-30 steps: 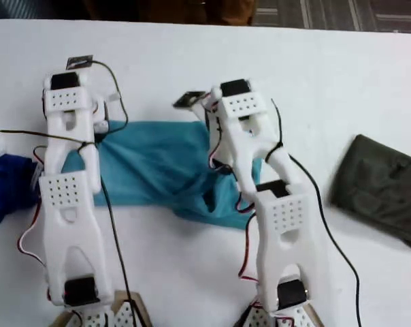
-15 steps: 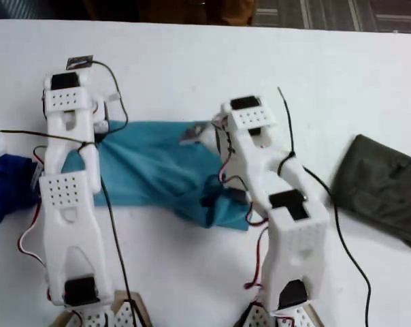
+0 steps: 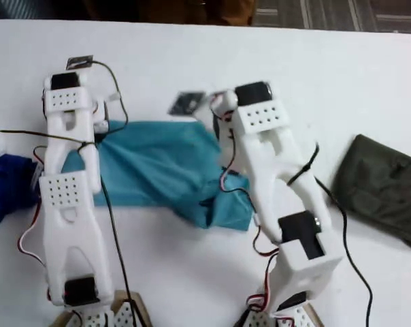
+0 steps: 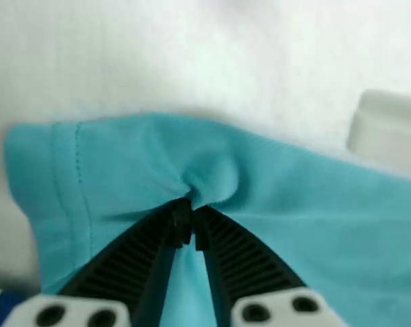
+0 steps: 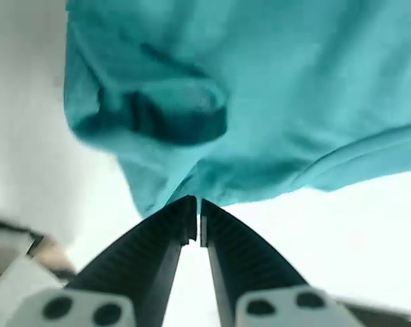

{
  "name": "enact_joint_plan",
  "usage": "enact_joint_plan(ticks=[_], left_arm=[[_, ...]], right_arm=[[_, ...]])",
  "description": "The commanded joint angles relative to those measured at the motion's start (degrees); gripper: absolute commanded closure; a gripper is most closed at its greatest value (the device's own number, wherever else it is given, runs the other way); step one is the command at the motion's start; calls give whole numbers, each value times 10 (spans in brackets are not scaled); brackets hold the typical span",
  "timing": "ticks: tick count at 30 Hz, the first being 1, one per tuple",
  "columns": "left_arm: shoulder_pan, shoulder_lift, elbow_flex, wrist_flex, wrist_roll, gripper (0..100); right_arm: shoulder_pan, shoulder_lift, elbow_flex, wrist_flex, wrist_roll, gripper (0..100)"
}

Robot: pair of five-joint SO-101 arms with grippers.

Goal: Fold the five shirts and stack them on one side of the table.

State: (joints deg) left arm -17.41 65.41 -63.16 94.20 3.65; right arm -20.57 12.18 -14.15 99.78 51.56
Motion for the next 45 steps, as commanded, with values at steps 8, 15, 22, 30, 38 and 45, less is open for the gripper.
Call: enact_joint_plan(ticks=[8,15,22,30,38,45], left_arm=[[-25,2,-8,-19,4,973],[-25,2,-8,-19,4,973],[-25,2,-8,-19,4,973],[-25,2,-8,-19,5,974],[-25,2,-8,-19,6,974],[-25,2,-8,-19,6,973]], right_arm=[[-56,245,-145,-41,-56,979],[-62,290,-164,18,-54,979],[-102,138,76,15,-25,979],[-117,-68,275,15,-21,979],[-29,-75,172,-59,-25,979],[58,138,-18,-105,-25,979]])
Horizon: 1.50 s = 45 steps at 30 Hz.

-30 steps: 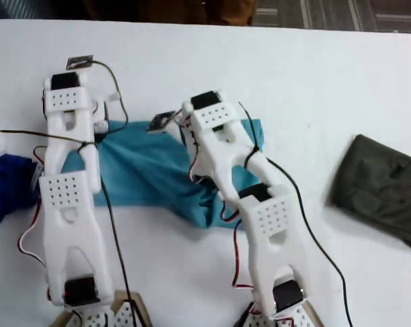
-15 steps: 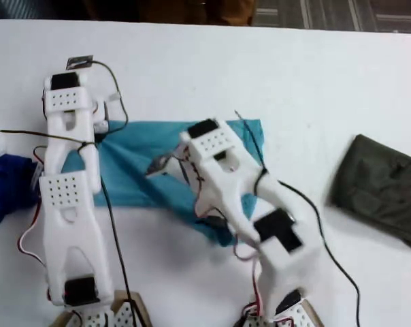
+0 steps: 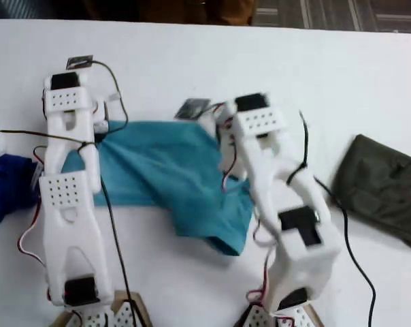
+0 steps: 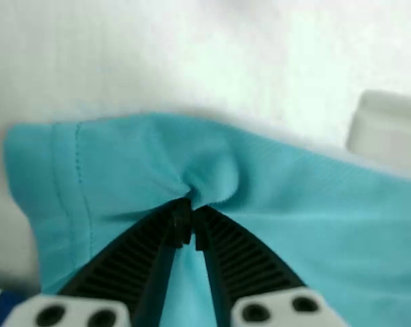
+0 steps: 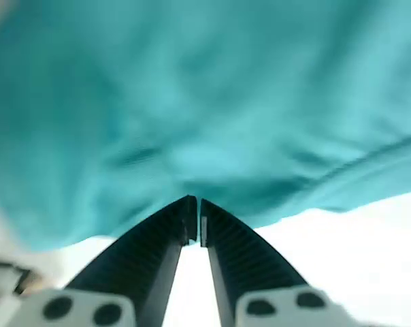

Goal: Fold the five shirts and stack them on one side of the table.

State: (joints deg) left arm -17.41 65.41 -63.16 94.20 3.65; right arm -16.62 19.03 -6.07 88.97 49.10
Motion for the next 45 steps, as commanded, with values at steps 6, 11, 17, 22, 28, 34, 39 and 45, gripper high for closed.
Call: enact_joint_plan(ticks=[6,11,17,22,28,34,39,45], left_arm=[[-25,2,-8,-19,6,973],[-25,2,-8,-19,6,973],[-25,2,-8,-19,6,973],[-25,2,-8,-19,6,973],[-25,2,-8,-20,6,973],[-25,2,-8,-19,6,973],[-25,2,-8,-19,6,973],[-25,2,-8,-19,6,973]], right_arm=[[30,250,-394,56,-2,979],[43,387,-600,65,3,979],[63,493,-745,100,4,979],[86,510,-782,90,4,979],[91,507,-788,6,4,979],[87,507,-788,-48,4,979],[100,495,-788,-63,4,979],[112,448,-788,-1,1,979]])
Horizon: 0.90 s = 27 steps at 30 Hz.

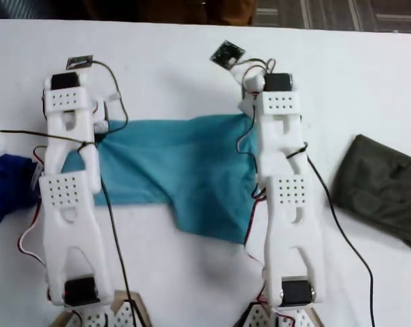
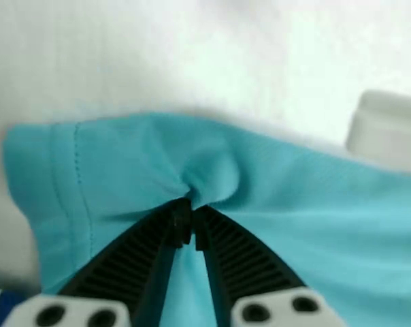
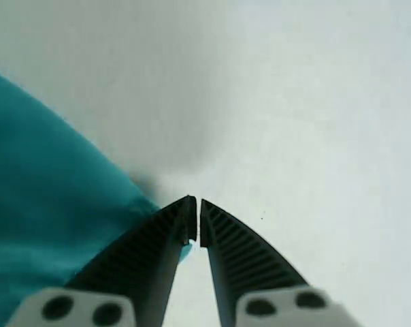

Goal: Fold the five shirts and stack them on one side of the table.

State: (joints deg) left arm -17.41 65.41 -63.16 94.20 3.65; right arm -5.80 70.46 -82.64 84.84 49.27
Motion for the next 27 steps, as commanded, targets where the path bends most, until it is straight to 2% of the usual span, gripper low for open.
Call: enact_joint_plan(ticks=[1,6,9,13,18,21,27], left_arm=[[-25,2,-8,-19,6,973],[-25,2,-8,-16,5,973],[-25,2,-8,-15,5,973],[-26,1,-11,-11,5,971],[-32,-6,-17,25,7,866],[-41,-6,-58,53,8,814],[-49,-6,-182,83,5,812]], right_arm=[[4,-80,-22,65,-2,979],[0,-154,-21,164,-3,979],[5,-198,-17,167,-10,979],[5,-257,-15,167,-90,979],[5,-323,1,168,-133,979],[5,-388,76,168,-133,979],[0,-570,338,167,-134,979]])
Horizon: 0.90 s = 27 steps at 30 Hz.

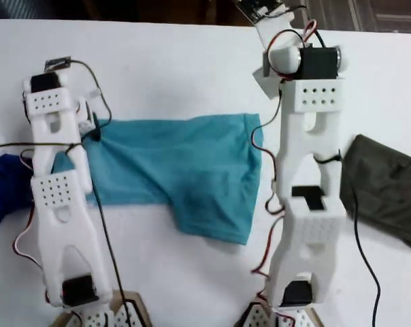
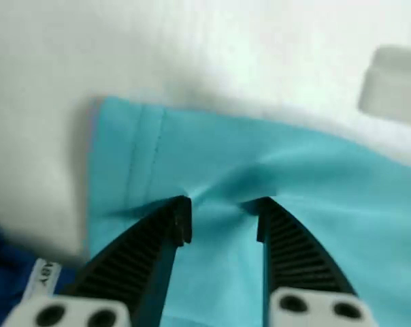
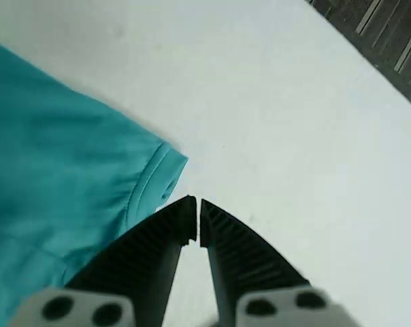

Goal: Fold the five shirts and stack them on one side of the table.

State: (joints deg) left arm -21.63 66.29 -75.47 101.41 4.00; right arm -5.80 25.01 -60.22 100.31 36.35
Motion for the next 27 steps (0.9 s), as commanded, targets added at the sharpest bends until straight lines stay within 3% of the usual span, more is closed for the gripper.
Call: enact_joint_plan(ticks=[1,10,13,17,27], left_arm=[[-7,-15,-71,11,2,812],[-5,-130,-37,12,1,812],[-5,-208,58,12,-2,812],[2,-330,235,11,-61,812],[1,-551,585,9,-140,812]], right_arm=[[0,-149,161,13,-4,979],[3,-429,452,10,-3,979],[4,-485,507,9,-3,979],[0,-537,566,9,-3,979],[0,-595,617,9,-4,978]])
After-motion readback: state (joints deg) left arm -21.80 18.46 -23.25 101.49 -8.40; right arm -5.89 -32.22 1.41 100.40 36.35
